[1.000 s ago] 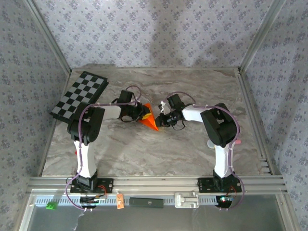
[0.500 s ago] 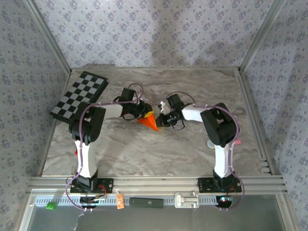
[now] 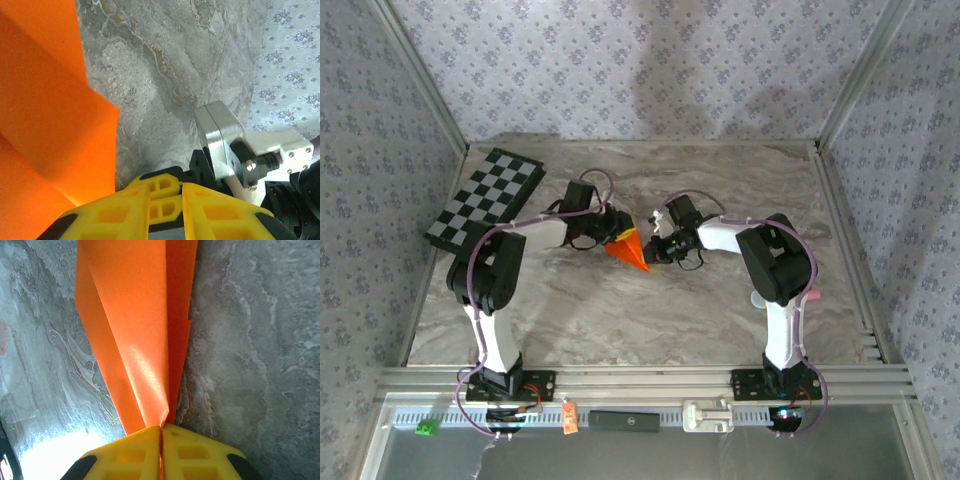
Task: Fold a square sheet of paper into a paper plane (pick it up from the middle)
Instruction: Fourth fold the wing at the center of the table.
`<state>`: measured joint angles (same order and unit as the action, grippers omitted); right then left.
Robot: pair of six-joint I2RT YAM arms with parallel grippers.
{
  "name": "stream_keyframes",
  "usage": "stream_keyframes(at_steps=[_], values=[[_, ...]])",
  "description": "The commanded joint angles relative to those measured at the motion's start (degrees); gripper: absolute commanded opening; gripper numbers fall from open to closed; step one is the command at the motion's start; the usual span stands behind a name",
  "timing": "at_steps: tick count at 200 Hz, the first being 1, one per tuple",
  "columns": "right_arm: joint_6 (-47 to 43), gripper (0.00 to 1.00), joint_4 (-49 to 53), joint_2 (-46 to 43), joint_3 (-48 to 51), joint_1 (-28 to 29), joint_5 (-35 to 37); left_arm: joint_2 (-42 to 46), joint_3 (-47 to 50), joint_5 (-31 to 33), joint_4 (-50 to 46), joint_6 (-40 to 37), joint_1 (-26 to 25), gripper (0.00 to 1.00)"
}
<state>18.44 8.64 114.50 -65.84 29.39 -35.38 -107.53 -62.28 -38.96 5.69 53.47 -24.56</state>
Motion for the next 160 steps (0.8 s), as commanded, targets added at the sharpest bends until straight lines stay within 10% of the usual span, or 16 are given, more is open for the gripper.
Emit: stream_keyframes(at_steps=[1,160], values=[[-0.77,0.10,4.09,3.71,0.72,0.50,5.41,-0.01,1.55,0.96,-0.93,-1.11,-0.48,0.22],[-0.55,0.12,4.18,3.89,0.54,0.45,5.68,-9.21,-3.92,2.44,-6.19,-0.91,-1.90,0.18]])
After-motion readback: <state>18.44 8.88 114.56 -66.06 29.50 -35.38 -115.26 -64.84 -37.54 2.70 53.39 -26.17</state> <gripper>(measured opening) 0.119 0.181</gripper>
